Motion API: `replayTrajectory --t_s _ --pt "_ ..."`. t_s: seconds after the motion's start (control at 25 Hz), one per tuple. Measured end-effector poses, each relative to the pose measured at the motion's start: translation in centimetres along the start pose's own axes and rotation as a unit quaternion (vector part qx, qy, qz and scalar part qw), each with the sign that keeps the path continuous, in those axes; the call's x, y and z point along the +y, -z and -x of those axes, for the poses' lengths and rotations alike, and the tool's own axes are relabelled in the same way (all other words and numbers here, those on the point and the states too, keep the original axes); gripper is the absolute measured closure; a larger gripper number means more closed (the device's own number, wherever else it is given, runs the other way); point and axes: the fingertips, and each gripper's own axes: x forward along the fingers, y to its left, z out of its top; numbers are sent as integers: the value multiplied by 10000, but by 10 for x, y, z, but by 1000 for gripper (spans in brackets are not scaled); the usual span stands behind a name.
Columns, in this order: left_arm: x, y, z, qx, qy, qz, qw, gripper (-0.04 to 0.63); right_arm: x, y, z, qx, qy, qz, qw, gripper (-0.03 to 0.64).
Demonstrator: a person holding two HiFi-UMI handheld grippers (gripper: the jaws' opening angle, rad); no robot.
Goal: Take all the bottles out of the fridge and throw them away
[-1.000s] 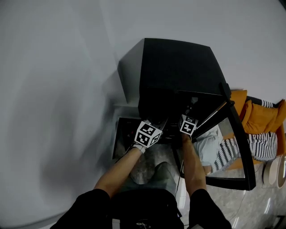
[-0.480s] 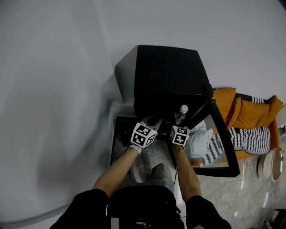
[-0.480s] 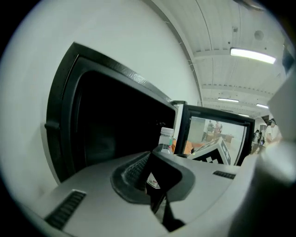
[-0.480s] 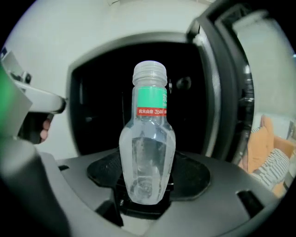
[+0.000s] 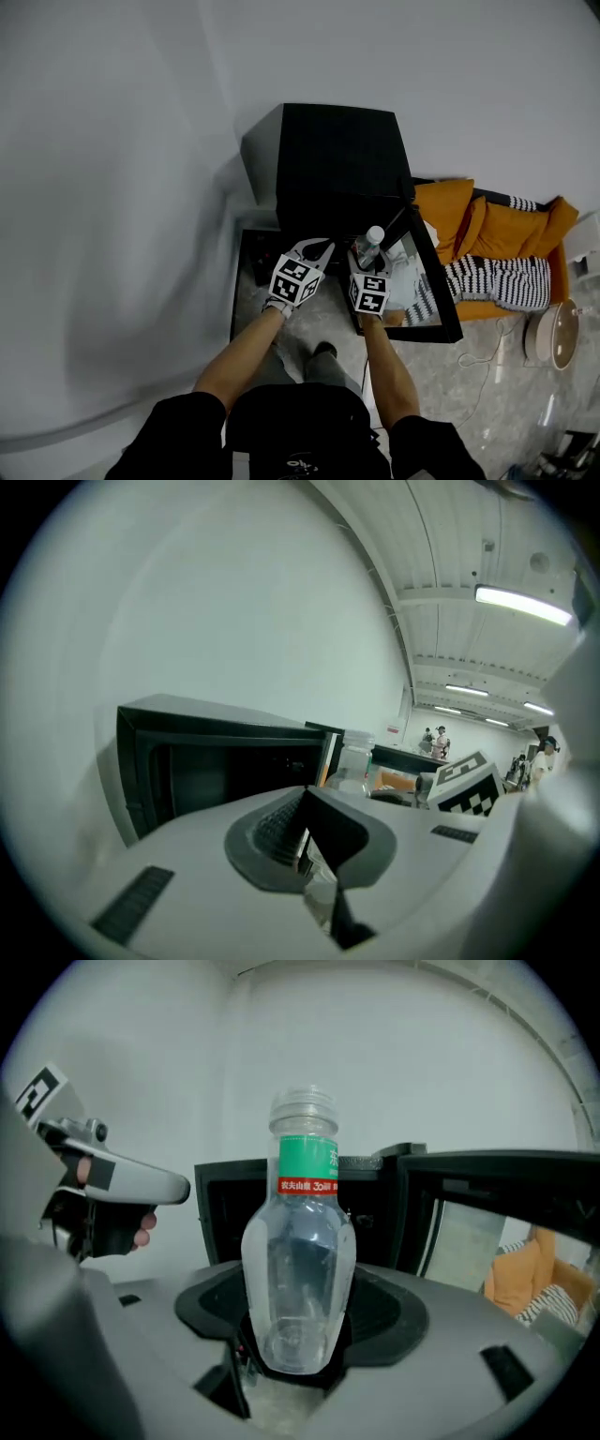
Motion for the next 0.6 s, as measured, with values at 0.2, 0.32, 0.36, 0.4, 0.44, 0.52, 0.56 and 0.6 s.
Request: replayTrajectory --t_s 0.2,0.32,0.36,0.4,0.44,0.52,0.56,0.6 --pt "-14 -15 24 -18 -133 92 9999 594 4 -21 30 32 -146 138 9998 310" --pt "-8 -19 38 -111 -299 107 9994 594 13 -29 33 -26 -270 214 9994 310" --pt "-5 -18 44 -139 -366 112 9992 594 18 -30 32 -42 -325 241 9992 310" --pt "-1 -17 52 -164 -440 122 9988 594 24 -31 32 -53 -392 272 9988 310" --pt "4 -14 60 -185 -528 142 9983 594 33 -32 30 -59 -475 307 9984 310" --pt "19 -8 80 -225 -752 213 9967 594 56 -36 25 -84 -690 396 9968 310" --pt "27 -6 91 -248 -882 257 9955 594 69 -38 22 -102 -819 449 9956 310" --pt "36 -3 102 -269 -1015 300 9940 594 84 -41 19 -117 -960 503 9940 310"
